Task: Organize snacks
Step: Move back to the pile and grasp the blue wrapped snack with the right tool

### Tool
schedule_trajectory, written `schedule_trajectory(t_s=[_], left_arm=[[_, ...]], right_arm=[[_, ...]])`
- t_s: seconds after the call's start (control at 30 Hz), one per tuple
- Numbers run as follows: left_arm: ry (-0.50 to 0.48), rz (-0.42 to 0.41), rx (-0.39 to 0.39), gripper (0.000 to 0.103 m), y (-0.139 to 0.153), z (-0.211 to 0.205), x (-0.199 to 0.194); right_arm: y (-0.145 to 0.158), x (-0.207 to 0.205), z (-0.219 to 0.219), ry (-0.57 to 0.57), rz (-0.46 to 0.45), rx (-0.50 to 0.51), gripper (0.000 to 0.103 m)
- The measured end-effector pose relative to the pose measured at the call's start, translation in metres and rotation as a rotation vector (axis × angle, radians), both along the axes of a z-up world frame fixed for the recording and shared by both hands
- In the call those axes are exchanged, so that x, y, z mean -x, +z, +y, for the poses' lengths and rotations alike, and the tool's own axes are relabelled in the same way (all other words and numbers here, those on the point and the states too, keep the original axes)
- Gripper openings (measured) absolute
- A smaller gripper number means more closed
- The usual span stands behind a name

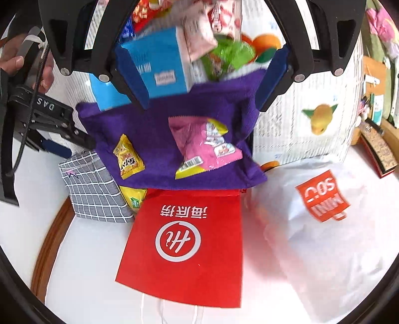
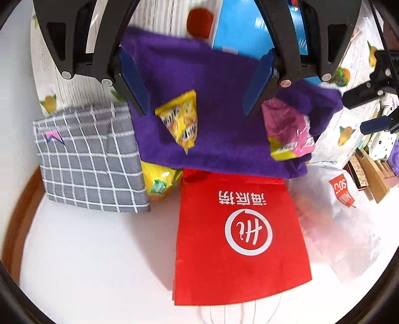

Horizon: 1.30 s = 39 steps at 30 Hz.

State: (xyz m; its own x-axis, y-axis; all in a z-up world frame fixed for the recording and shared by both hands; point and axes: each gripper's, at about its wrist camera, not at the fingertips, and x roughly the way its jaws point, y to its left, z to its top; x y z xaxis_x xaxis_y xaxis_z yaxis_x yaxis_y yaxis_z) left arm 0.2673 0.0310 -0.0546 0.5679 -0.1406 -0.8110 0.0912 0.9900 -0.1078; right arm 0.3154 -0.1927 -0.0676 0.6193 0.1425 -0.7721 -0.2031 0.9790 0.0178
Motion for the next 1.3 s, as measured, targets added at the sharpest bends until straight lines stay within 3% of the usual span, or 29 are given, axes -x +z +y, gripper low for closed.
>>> schedule_trajectory(t_s=[0.17, 0.37, 0.63, 0.8, 0.97, 1.3], left_arm=[[0.016, -0.023, 0.000, 0.086, 0.006, 0.007, 0.035], [0.033, -0.036, -0.064, 0.086, 0.004, 0.008, 0.063], [0.040, -0.051, -0.046, 0.086, 0.003, 0.017, 0.101], [0.052, -0.040, -0.063, 0.086, -0.003, 0.026, 0.118], [0.084, -0.009, -0.031, 0.086, -0.014, 0.042, 0.129], [0.116, -0.016, -0.025, 0.085, -0.028, 0.057, 0.144]], right_arm=[[0.001, 0.039, -0.008, -0.040, -0.014, -0.005, 0.077], [0.001, 0.078, -0.016, -0.048, 0.025, -0.043, 0.077], [-0.002, 0.127, -0.016, -0.046, 0.024, -0.051, 0.077], [-0.013, 0.144, -0.017, -0.056, 0.045, -0.067, 0.077], [-0.024, 0.156, -0.017, -0.058, 0.066, -0.089, 0.077], [-0.055, 0.167, 0.011, 0.001, 0.111, -0.083, 0.077]])
